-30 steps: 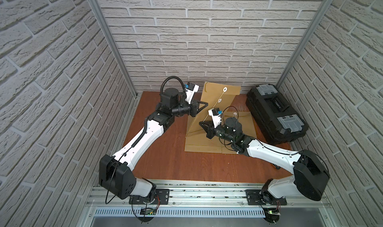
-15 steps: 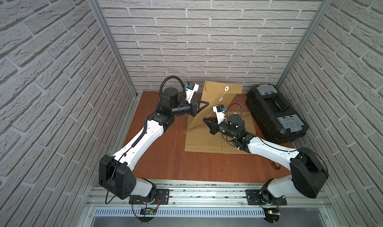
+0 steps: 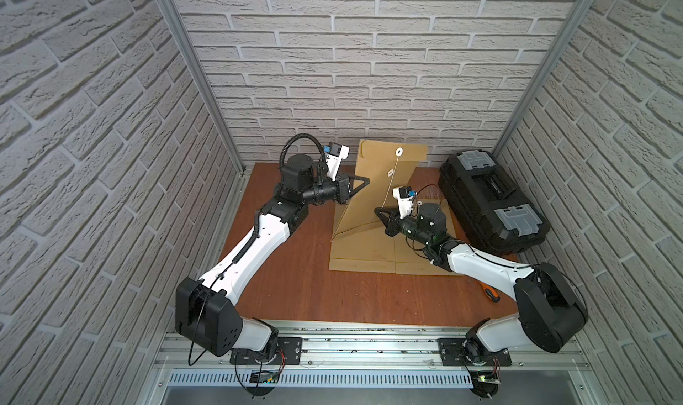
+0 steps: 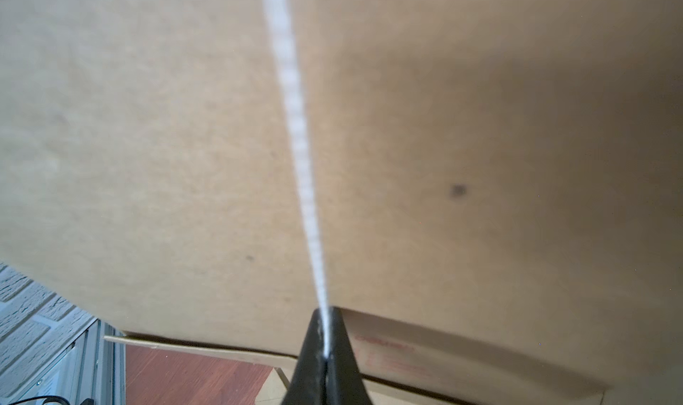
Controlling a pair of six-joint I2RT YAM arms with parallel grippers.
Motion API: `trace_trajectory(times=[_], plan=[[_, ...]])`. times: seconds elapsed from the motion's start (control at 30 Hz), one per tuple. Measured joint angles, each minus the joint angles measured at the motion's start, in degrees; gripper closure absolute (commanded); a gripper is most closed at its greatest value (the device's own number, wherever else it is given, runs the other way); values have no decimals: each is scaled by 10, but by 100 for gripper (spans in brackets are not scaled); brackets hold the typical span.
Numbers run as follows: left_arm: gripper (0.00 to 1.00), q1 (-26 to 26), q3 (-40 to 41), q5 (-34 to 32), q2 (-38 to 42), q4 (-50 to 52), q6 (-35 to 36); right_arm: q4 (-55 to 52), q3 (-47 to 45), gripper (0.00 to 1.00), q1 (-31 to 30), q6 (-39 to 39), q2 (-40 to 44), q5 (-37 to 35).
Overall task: Close the mouth of the file bag
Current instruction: Close the file bag.
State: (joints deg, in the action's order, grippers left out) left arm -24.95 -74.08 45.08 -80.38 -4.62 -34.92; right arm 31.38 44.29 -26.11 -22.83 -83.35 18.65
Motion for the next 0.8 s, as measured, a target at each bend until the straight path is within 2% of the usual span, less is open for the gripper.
trace_trajectory(times=[0.27, 0.5, 0.8], plan=[[100, 13, 5, -10, 9, -5, -12, -8, 0, 97, 9, -25, 11, 9], [100, 13, 17, -26, 7, -5, -20, -70, 19, 97, -73, 24, 62, -47], [100, 13, 17, -21, -3, -5, -23, -148, 82, 97, -149, 105, 63, -88]])
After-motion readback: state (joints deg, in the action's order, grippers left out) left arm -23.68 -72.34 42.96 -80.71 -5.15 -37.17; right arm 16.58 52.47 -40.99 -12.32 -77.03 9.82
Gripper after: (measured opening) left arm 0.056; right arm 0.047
